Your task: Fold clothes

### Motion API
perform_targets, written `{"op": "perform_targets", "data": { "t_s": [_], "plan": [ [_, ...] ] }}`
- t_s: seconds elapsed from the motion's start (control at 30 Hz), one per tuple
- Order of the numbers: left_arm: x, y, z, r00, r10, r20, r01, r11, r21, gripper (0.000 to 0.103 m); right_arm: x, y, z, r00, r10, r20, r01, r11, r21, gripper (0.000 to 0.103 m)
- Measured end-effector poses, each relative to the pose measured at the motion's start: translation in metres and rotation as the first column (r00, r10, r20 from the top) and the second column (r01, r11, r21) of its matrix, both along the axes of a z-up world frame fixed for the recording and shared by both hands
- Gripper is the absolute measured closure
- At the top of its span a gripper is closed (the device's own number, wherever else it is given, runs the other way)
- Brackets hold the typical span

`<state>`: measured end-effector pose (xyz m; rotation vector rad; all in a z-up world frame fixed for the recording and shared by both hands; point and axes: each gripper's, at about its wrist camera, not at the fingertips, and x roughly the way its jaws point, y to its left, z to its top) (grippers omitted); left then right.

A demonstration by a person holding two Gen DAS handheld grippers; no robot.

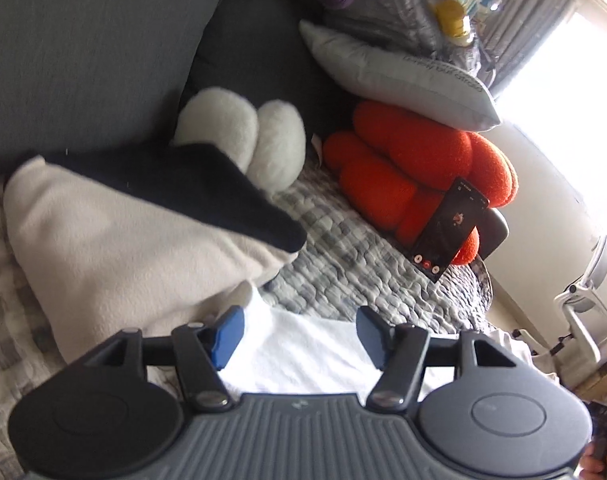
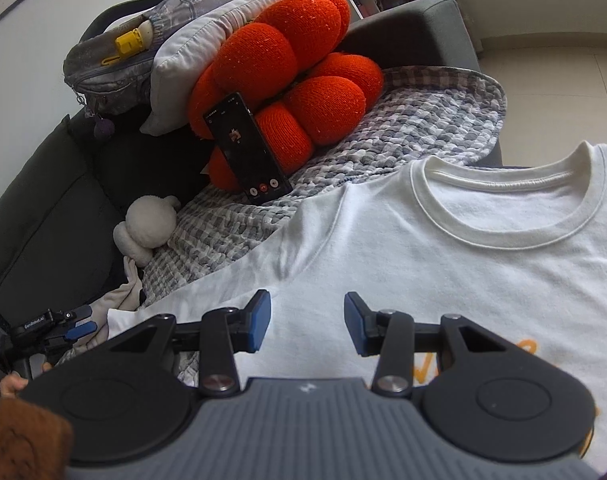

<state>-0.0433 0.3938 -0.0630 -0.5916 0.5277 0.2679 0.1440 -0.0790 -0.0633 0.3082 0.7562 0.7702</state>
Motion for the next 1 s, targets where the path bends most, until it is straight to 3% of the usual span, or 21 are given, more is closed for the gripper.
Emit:
{"op": "perform_targets", "data": {
  "t_s": [0.23, 0.3, 0.37, 0.43, 0.6, 0.7, 1.0],
  "plan": [
    [0.026, -0.013, -0.012, 0.986, 0.035, -0.163, -0.012, 0.99, 0.138, 0.046, 0.006, 0.012, -0.004, 1.0, 0.01, 0.002, -0.01, 0.999, -0.044, 0.058],
    [0.035, -0.02, -0.017, 0.981, 0.041, -0.187, -0.008, 0.986, 0.169, 0.057, 0.009, 0.014, -0.004, 1.0, 0.003, 0.008, -0.002, 0.998, -0.056, 0.058],
    [0.04, -0.024, -0.018, 0.984, 0.053, -0.17, -0.021, 0.982, 0.188, 0.082, 0.015, 0.015, -0.004, 1.0, -0.013, 0.014, 0.014, 0.998, -0.064, 0.058],
    [0.043, -0.028, -0.019, 0.988, 0.067, -0.142, -0.037, 0.978, 0.203, 0.098, 0.02, 0.017, -0.003, 0.999, -0.032, 0.026, 0.034, 0.997, -0.073, 0.058],
    [0.041, -0.039, -0.004, 0.995, 0.095, -0.012, -0.087, 0.956, 0.281, 0.099, 0.031, 0.028, 0.002, 0.994, -0.062, 0.086, 0.071, 0.991, -0.11, 0.059],
    [0.033, -0.042, 0.01, 0.99, 0.116, 0.079, -0.136, 0.938, 0.318, 0.099, 0.036, 0.043, 0.002, 0.99, -0.056, 0.129, 0.074, 0.987, -0.14, 0.068],
    [0.029, -0.042, -0.013, 0.987, 0.159, -0.033, -0.138, 0.927, 0.349, 0.096, 0.052, 0.103, -0.012, 0.969, 0.006, 0.246, 0.08, 0.938, -0.336, 0.072]
  ]
}}
